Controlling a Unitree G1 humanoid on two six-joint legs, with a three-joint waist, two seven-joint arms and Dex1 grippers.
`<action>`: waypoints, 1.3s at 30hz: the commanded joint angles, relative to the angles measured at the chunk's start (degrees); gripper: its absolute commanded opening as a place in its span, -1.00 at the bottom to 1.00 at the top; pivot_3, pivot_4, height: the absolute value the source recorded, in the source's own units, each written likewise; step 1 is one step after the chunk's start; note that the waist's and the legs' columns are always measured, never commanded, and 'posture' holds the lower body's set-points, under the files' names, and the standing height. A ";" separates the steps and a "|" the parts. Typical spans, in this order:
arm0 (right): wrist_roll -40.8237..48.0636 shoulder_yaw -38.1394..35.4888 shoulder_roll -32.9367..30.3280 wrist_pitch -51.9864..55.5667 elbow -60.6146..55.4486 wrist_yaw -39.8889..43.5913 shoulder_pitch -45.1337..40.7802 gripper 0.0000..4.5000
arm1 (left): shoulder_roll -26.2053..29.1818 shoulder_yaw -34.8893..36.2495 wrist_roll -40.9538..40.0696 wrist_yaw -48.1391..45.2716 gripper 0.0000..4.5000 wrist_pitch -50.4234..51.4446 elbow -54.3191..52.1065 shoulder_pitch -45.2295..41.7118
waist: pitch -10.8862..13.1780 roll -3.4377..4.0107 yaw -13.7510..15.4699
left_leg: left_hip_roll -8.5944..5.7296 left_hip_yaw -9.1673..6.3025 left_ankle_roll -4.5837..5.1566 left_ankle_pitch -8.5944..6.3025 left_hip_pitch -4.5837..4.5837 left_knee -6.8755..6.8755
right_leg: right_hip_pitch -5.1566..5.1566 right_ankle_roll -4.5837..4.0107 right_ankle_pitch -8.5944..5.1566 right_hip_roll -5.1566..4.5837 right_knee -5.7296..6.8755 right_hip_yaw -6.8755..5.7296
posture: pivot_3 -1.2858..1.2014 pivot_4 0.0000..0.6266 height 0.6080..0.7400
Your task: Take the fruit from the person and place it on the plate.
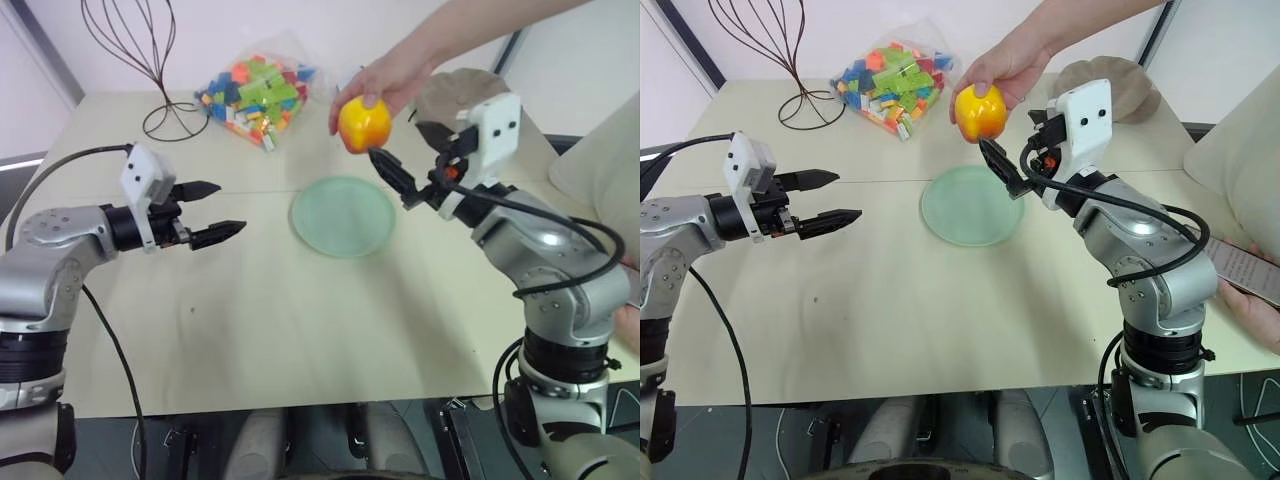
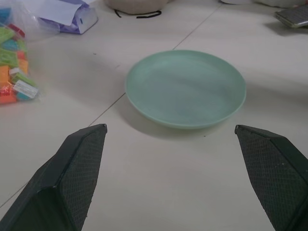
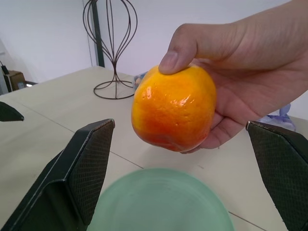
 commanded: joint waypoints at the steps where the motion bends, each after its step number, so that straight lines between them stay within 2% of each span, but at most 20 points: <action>1: -1.27 1.00 0.75 -2.12 0.37 0.17 -1.79 1.00 | 0.85 1.41 -0.18 0.01 0.99 -0.31 -2.21 -0.24 | 0.00 0.00 -0.26 | 0.00 0.00 0.00 0.00 0.01 0.00 | 0.00 0.00 0.00 0.00 0.00 0.00 | 0.03 -0.52 1.00; 21: -6.09 5.25 6.15 -7.80 9.12 2.30 -7.63 1.00 | 0.97 2.41 -0.77 1.34 0.99 0.94 -4.46 1.07 | 0.00 0.01 -0.53 | -0.02 0.02 0.00 0.00 0.01 0.00 | -0.18 -0.02 -0.01 0.02 0.32 0.03 | 0.03 -0.52 1.00; 39: -13.00 6.66 10.36 -19.66 24.77 5.96 -14.23 1.00 | 1.35 3.86 -1.19 2.36 0.99 2.55 -6.75 2.60 | 0.01 0.01 -0.63 | -0.03 0.07 -0.02 0.01 -0.01 -0.01 | -0.32 -0.02 -0.01 0.02 0.46 0.09 | 0.03 -0.52 1.00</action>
